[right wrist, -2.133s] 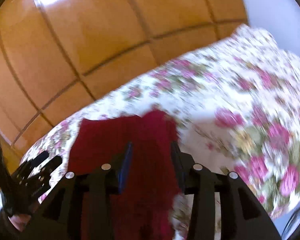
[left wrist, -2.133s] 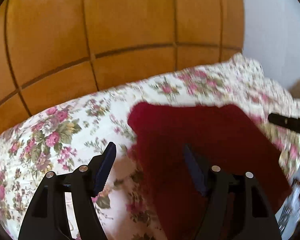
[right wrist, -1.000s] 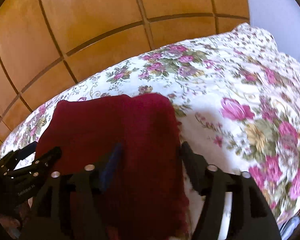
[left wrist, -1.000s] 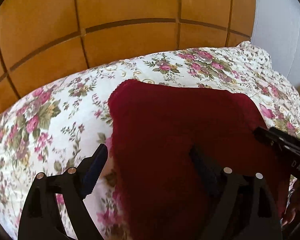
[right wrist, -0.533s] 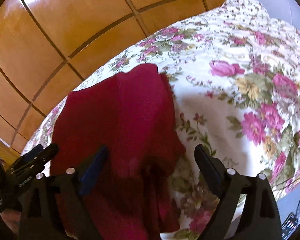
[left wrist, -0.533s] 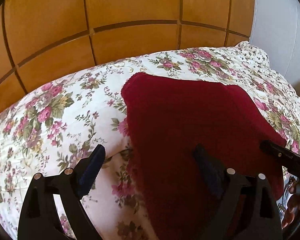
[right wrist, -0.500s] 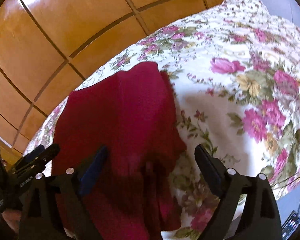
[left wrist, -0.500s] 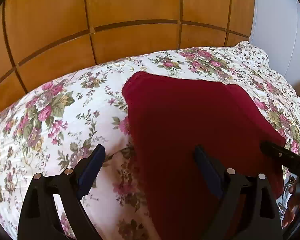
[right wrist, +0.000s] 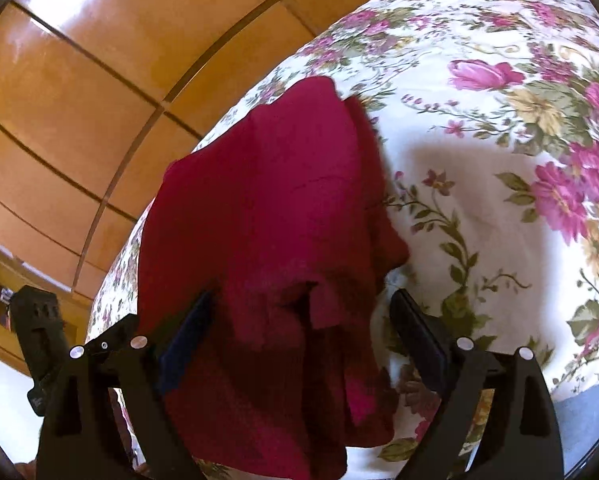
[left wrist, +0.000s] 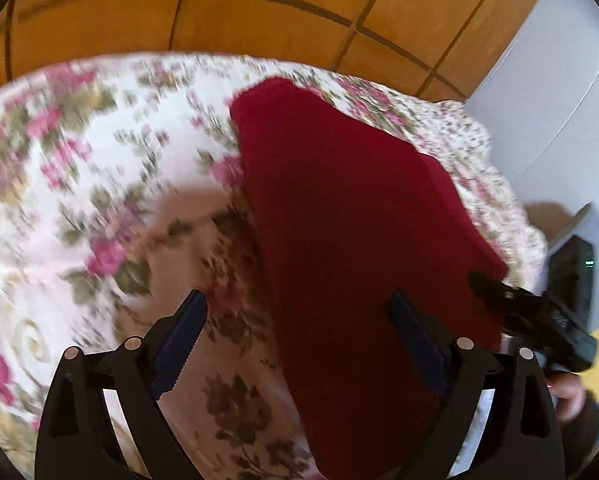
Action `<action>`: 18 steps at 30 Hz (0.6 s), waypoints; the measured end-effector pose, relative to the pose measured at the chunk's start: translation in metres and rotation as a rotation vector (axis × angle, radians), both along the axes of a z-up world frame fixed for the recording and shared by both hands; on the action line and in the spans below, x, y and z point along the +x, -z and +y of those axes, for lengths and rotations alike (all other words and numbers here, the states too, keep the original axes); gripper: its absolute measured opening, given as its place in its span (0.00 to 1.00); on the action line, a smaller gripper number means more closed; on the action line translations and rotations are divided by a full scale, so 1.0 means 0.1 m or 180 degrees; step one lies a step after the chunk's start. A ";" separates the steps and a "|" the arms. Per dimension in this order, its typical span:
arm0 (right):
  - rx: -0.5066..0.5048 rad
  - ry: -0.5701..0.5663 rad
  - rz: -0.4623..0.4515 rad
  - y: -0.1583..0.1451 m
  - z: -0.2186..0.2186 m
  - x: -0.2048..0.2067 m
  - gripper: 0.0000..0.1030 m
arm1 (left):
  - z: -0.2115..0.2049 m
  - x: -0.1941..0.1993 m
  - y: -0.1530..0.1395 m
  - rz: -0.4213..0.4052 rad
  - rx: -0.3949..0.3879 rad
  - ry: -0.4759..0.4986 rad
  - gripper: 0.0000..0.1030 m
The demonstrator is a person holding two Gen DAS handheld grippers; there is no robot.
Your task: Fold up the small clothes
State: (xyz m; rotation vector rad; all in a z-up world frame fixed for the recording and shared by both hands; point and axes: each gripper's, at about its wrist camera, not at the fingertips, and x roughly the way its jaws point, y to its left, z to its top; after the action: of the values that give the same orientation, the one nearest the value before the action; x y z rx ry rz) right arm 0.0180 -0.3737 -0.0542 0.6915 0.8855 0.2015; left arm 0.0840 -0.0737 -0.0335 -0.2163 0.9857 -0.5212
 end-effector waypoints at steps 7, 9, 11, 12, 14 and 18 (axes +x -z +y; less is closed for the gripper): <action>0.0110 0.0018 0.0005 0.04 -0.01 0.11 0.86 | -0.10 -0.03 0.13 0.0132 -0.0186 0.0412 0.89; 0.0081 0.0030 0.0003 0.04 0.00 0.14 0.84 | -0.18 -0.04 0.17 0.0115 -0.0156 0.0506 0.89; 0.0020 0.0031 -0.0007 0.04 0.02 0.16 0.78 | -0.22 -0.01 0.20 0.0115 -0.0165 0.0531 0.88; -0.0001 0.0010 -0.0032 0.03 0.04 0.15 0.69 | -0.24 -0.02 0.20 0.0101 -0.0172 0.0554 0.76; 0.0057 -0.0042 -0.0081 0.02 0.05 0.11 0.52 | -0.31 -0.09 0.14 0.0004 -0.0073 0.0611 0.67; -0.0184 -0.0094 -0.0238 -0.16 0.16 -0.04 0.44 | -0.41 -0.28 -0.08 -0.0353 0.0219 0.0666 0.54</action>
State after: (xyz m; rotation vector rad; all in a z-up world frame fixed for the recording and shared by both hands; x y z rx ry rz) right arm 0.0145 -0.3582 -0.0380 0.6136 0.8273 0.2259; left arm 0.0564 -0.1150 -0.0254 -0.0219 0.9210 -0.6819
